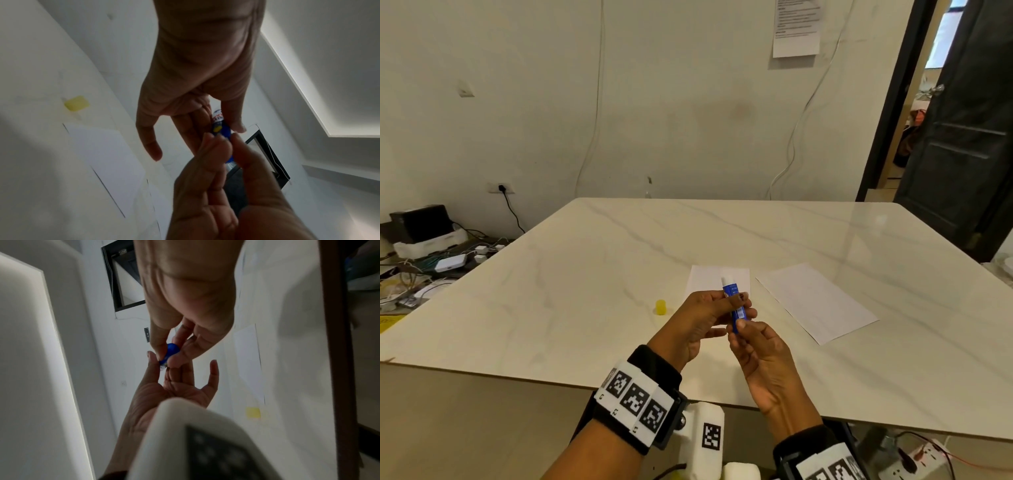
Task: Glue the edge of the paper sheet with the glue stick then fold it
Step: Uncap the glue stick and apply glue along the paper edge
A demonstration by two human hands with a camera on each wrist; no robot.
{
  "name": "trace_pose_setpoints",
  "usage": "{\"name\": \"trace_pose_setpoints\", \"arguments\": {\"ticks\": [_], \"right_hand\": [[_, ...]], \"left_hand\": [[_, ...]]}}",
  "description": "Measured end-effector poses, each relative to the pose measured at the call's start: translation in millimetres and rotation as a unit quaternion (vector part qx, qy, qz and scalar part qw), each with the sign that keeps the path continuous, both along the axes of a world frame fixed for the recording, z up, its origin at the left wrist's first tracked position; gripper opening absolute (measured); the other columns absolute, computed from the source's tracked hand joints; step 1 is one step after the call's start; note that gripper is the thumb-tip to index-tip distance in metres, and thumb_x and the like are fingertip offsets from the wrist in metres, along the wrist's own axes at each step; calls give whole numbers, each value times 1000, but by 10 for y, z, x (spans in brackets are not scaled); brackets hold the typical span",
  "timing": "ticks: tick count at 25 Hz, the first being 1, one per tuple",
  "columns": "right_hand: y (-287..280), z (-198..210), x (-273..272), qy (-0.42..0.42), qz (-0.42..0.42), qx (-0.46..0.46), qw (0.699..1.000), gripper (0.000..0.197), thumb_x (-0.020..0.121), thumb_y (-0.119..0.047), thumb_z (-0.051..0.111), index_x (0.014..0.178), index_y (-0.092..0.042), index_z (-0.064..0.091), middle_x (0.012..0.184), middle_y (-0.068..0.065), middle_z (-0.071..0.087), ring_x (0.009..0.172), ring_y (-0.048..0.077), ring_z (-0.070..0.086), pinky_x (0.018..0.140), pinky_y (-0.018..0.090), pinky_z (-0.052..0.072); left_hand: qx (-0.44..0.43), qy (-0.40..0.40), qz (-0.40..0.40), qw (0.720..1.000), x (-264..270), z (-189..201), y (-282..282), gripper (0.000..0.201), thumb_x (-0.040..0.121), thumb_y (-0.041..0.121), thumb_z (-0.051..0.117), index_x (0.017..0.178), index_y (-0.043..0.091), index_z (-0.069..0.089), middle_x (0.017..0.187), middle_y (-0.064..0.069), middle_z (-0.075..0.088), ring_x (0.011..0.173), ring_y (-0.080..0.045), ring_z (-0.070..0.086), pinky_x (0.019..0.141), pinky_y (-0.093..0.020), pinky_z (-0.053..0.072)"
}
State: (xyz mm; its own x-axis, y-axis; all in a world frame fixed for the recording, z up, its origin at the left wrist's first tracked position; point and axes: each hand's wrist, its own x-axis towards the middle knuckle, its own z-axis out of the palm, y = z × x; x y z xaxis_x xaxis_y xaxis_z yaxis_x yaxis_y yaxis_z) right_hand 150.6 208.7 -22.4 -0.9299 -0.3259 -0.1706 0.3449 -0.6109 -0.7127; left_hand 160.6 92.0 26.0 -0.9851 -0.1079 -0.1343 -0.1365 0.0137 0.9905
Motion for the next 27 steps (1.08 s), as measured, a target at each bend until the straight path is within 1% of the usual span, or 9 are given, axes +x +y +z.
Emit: {"name": "trace_pose_setpoints", "arguments": {"ticks": [5,7,10,11,13,15,21,24,27], "right_hand": [[-45,23,-24,77,-55,109,990,2,80,-6,64,81,-8,64,75,10,67,58,15,65,56,21,55],[-52,39,-32,65,-45,96,992,4,81,-8,62,84,-9,64,72,10,68,56,14,64,54,20,55],[-30,85,-46,-7,18,22,1000,11,79,-10,63,90,-7,66,60,7,69,48,13,63,49,19,55],[-17,98,-52,-45,46,-20,998,21,73,-10,70,92,-4,66,58,9,68,47,13,63,46,20,55],[4,81,-69,-112,116,-114,980,55,45,-9,88,94,3,66,59,14,66,45,16,64,43,22,55],[20,57,-92,-128,171,-150,965,70,28,-9,94,92,5,67,59,15,64,44,17,63,41,24,54],[6,44,-164,-69,164,-75,981,74,22,-29,94,87,0,72,77,19,72,60,23,70,50,29,59],[-9,45,-183,-57,133,-56,988,57,36,-23,88,85,1,70,67,15,71,55,20,68,50,27,58],[-22,36,-160,-71,179,-88,977,58,32,-31,92,78,0,73,61,12,66,49,17,64,47,25,57]], "left_hand": [[-5,8,30,1000,-31,34,27,19,85,34,59,88,18,69,86,-2,73,90,-19,67,100,-44,45],[-25,32,29,999,-42,30,16,20,86,34,58,87,18,69,88,-5,72,90,-20,67,96,-41,49],[1,60,-19,998,-28,24,-51,23,91,30,51,94,15,68,92,-5,73,86,-12,69,78,-23,53],[14,62,-38,997,-18,31,-75,24,92,29,48,95,15,67,92,-3,73,86,-11,69,76,-19,52],[27,66,-68,995,-7,42,-114,24,93,27,45,96,15,67,92,0,74,88,-11,68,77,-18,53],[12,71,-83,994,-13,58,-134,24,94,26,44,98,15,66,94,0,73,89,-11,68,77,-18,53],[2,66,-53,996,-41,108,-161,24,92,26,49,102,12,66,96,-4,72,84,-9,69,66,-15,53],[-1,61,-64,996,-42,139,-139,22,92,25,50,101,12,66,97,-5,72,84,-9,69,66,-15,52],[12,56,-80,995,-28,161,-145,22,92,24,49,101,12,66,96,-5,72,87,-9,68,68,-17,53]]}}
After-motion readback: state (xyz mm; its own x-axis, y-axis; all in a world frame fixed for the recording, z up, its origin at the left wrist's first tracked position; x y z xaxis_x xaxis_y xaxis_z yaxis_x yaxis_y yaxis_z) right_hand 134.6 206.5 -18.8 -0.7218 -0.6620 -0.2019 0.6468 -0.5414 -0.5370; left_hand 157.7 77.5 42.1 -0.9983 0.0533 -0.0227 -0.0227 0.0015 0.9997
